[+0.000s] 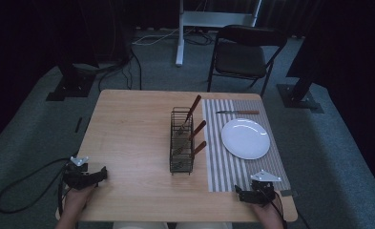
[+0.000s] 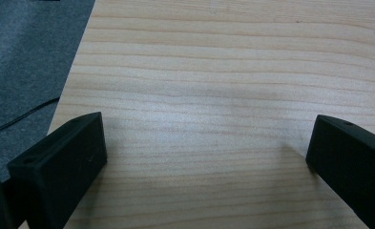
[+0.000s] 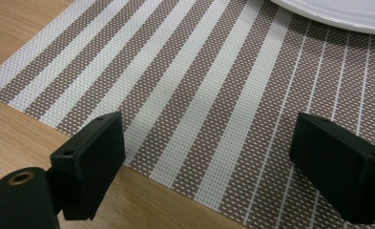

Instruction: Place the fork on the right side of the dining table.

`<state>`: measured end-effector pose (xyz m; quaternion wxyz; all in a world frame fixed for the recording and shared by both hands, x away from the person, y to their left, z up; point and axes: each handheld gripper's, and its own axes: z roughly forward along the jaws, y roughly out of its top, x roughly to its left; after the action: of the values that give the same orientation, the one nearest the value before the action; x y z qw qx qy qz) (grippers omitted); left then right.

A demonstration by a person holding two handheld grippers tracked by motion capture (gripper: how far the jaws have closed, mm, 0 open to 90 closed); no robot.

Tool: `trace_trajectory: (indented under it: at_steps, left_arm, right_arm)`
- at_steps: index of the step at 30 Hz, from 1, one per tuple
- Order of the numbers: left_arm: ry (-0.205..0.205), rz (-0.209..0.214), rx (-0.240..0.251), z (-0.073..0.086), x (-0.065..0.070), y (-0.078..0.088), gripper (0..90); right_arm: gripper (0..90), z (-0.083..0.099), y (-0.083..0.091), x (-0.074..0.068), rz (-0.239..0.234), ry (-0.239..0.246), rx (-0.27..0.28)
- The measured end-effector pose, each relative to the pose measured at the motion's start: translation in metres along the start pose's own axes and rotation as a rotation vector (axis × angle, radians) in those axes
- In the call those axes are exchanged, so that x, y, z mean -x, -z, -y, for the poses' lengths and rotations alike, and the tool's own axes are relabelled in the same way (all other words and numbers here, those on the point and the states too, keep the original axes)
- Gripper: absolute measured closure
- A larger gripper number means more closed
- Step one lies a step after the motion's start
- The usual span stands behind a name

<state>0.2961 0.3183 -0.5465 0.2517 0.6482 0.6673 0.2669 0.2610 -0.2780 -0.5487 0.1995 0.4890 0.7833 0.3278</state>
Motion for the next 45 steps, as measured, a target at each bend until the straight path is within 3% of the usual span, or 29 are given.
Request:
trace_trajectory:
  at_steps: [12, 20, 27, 31, 45]
  left_arm:
    - [0.002, -0.001, 0.001, 0.000, 0.000, 0.000, 0.3]
    - [0.002, -0.001, 0.001, 0.000, 0.000, 0.000, 0.3]
    - [0.001, 0.000, 0.000, 0.000, 0.000, 0.000, 0.2]
    - [0.001, 0.000, 0.000, 0.000, 0.000, 0.000, 0.2]
    - [0.001, 0.000, 0.000, 0.000, 0.000, 0.000, 0.2]
  right_arm:
    - [11.5, 0.005, 0.005, 0.004, -0.004, -0.018, 0.014]
    - [11.1, 0.002, 0.004, 0.002, 0.010, 0.008, -0.022]
    - [11.5, 0.000, 0.005, 0.001, 0.015, 0.001, -0.046]
    - [13.7, 0.000, 0.008, 0.002, -0.020, -0.024, -0.039]
    - [14.8, -0.012, 0.018, -0.012, -0.079, -0.002, -0.002]
